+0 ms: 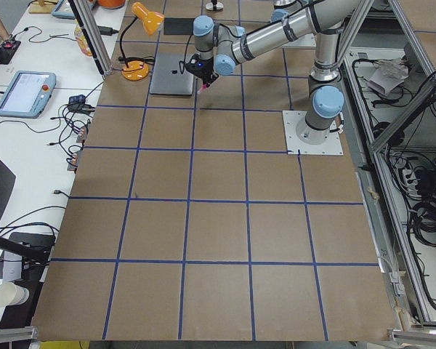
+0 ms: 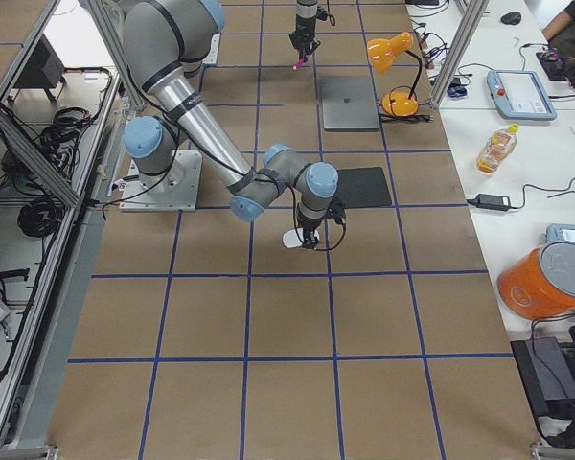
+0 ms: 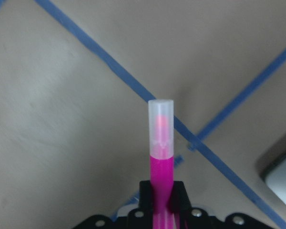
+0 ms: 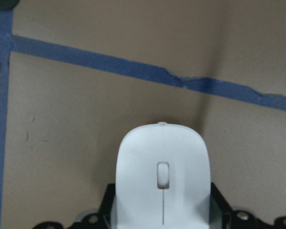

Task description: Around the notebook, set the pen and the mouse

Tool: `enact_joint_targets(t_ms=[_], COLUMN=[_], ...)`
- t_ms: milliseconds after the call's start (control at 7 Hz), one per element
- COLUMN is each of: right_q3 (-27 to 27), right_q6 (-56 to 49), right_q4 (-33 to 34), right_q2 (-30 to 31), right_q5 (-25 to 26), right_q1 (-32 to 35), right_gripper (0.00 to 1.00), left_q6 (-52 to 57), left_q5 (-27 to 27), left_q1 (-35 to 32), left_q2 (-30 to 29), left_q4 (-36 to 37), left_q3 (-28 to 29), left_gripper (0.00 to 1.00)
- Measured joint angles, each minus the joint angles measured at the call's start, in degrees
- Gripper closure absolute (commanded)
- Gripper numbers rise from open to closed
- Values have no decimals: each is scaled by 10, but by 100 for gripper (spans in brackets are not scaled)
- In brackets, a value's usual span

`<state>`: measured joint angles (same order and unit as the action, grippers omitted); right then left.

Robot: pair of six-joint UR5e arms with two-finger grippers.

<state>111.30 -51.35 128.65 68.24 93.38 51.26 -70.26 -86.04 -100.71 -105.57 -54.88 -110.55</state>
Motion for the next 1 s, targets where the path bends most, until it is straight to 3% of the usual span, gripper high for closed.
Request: enact_joint_targets(t_ms=[286,571,714,857,1000], right_q3=[-20,-72,-111,-146,-173], right_q6=[3,49,103,162,206], right_q4=[-4,-29,-62,-93,-107], right_q2=[12,16,12,2,-10], right_q5=[9,11,9,5,3], right_q1=[7,45,78,111,144], right_gripper=[91,92,92,92,92], left_q6=[-150,-247,-273,-283,-287], left_q5=[13,15,16,17,17], left_q1=[-74,-118,-125,-128,-129], left_q2=[-39,-75,-89,-99,-107], left_q4=[6,10,13,14,15], left_q3=[23,39,41,42,44], left_gripper=[100,100,59,1,0])
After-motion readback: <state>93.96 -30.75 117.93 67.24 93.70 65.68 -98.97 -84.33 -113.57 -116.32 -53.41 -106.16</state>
